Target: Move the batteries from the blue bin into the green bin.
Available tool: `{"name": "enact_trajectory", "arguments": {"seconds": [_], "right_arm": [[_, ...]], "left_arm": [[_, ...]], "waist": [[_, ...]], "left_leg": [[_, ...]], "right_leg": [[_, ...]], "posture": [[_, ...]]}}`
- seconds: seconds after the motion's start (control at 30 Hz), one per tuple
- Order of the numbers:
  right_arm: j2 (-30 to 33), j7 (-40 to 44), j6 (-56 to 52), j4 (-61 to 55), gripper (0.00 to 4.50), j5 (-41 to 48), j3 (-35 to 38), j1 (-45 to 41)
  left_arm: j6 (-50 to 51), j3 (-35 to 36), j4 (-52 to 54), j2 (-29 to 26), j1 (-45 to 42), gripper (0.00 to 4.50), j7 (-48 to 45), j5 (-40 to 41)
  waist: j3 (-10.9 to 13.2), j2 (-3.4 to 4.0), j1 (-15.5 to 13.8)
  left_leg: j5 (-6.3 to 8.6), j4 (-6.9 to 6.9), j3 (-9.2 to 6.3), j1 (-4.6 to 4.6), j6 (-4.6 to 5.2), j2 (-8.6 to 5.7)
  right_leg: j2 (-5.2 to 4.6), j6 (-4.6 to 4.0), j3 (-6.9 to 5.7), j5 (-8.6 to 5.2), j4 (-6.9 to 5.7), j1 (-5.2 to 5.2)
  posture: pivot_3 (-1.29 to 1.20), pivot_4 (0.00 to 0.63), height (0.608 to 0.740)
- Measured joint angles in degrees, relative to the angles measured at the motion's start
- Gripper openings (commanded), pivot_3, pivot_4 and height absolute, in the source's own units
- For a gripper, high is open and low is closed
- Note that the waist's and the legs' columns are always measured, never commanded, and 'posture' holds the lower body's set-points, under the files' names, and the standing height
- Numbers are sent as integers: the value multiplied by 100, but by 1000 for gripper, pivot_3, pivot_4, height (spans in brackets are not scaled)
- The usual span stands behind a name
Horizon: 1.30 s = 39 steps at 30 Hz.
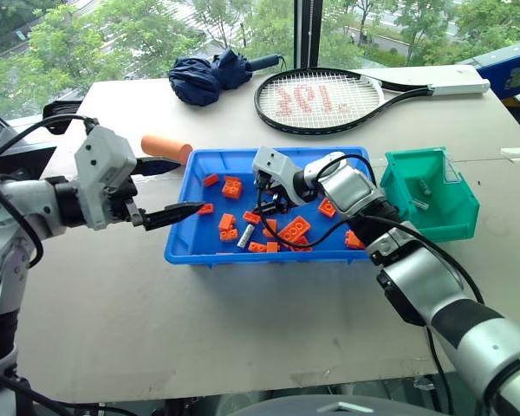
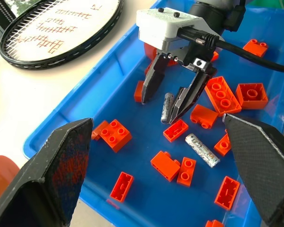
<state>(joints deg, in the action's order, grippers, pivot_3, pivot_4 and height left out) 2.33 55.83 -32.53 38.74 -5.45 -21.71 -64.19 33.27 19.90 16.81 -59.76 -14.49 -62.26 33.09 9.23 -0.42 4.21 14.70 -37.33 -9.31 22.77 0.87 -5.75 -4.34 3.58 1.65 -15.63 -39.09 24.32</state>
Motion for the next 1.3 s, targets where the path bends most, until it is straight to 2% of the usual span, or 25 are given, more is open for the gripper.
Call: {"name": "enact_trajectory", "arguments": {"seconds": [0.47, 0.83, 0.93, 0.97, 1.0, 1.07, 1.1, 1.13, 1.3], "right_arm": [[532, 229, -212, -500, 3363, 15, -58, 245], [436, 329, 630, -260, 3363, -131, -472, 332], [419, 369, 741, -133, 2749, -165, -528, 332], [404, 370, 778, -88, 2385, -179, -528, 320], [388, 369, 788, -27, 1858, -182, -527, 294], [349, 364, 788, 87, 1159, -184, -507, 234], [330, 364, 793, 136, 509, -184, -490, 216], [315, 365, 811, 177, 75, -184, -475, 196], [324, 377, 813, 223, 29, -181, -423, 175]], "left_arm": [[206, -22, 93, -168, 142, 4500, -245, 86], [267, -19, 139, -319, 297, 4500, -243, 56], [267, -15, 162, -319, 344, 4500, -235, 57], [267, -13, 168, -319, 346, 4500, -228, 57], [267, -10, 176, -320, 347, 4500, -227, 59], [267, -3, 181, -320, 350, 4500, -222, 60], [267, 2, 185, -319, 352, 4500, -221, 60], [267, 9, 186, -320, 357, 4500, -220, 60], [268, 14, 228, -319, 365, 4500, -212, 71]], "waist": [[0, -1, -2], [0, -1, -4], [0, -1, -5], [0, -1, -5], [0, -1, -5], [0, -1, -4], [-1, -1, -6], [-1, -1, -6], [-1, -1, -10]], "left_leg": [[0, 0, 6, 0, 0, 1], [0, 0, 7, 1, 0, 1], [0, 0, 7, 0, 0, 1], [0, 0, 6, 0, 0, 1], [0, 0, 7, 0, 0, 1], [0, 0, 7, 0, 0, 1], [0, 0, 6, 0, 0, 1], [0, 0, 7, 0, 0, 1], [0, 0, 6, 0, 0, 1]], "right_leg": [[0, 0, 2, 0, 0, 2], [0, 0, 0, 0, 0, 2], [0, 0, 0, 0, 0, 2], [1, 0, 0, 0, 0, 2], [1, 0, 0, 0, -1, 2], [1, 0, 0, 0, -1, 2], [1, 0, 0, 0, -1, 2], [1, 0, 0, 0, -1, 2], [1, 0, 0, 0, -1, 2]], "posture": [[0, 150, 740], [0, 150, 740], [0, 150, 740], [0, 150, 740], [0, 150, 740], [0, 150, 740], [0, 150, 740], [0, 150, 740], [0, 150, 740]]}}
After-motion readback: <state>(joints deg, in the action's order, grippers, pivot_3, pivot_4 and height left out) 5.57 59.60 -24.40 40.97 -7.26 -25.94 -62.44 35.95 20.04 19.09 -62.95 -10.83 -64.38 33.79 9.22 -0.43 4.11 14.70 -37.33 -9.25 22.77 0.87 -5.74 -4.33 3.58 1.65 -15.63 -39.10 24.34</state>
